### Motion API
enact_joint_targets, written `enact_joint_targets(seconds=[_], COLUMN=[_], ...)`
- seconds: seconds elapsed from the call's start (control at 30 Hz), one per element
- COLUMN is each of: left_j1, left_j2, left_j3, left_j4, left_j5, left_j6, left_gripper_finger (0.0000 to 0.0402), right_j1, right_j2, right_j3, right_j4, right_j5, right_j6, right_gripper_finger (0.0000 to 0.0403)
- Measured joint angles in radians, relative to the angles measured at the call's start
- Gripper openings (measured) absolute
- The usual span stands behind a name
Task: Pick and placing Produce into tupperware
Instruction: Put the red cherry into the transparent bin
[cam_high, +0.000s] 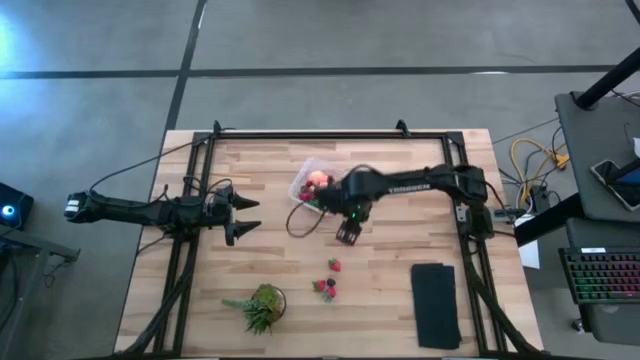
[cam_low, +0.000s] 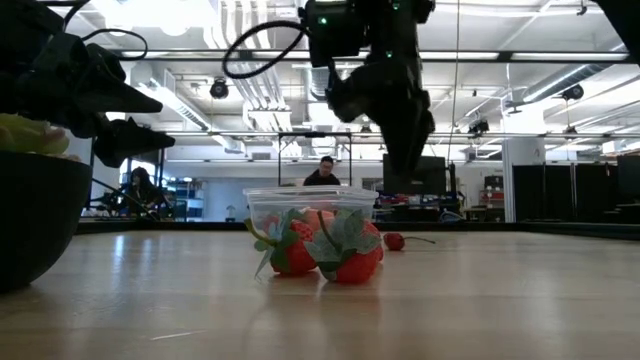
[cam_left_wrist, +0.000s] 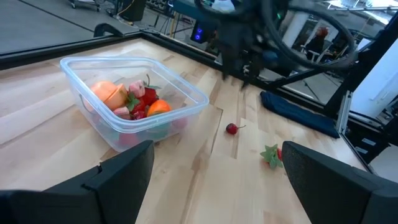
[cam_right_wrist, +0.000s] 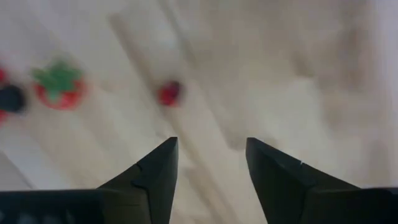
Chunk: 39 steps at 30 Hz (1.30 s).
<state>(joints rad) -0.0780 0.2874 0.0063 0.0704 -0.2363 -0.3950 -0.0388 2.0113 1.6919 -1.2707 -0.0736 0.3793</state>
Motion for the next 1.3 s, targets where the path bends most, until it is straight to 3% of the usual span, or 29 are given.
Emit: enact_joint_targets(seconds=[0.2, 0.47, 1.3], left_j1=[0.0, 0.0, 0.0], left_j2=[0.0, 0.0, 0.0], left_j3=[0.0, 0.0, 0.0], left_j4=[0.0, 0.0, 0.0], left_j5=[0.0, 0.0, 0.0], left_j6=[0.0, 0.0, 0.0], left_gripper_finger=[0.0338, 0.0338, 0.0338], right_j1=[0.083, 0.088, 0.078], right_j2=[0.002, 0.001, 0.0], right_j3=[-0.103, -0.173, -0.328], right_j4=[0.212, 0.316, 0.474], right_j5=[-0.044, 0.049, 0.04], right_j6=[0.193, 0.377, 0.451], right_gripper_finger=[0.0171, 0.0164, 0.0161])
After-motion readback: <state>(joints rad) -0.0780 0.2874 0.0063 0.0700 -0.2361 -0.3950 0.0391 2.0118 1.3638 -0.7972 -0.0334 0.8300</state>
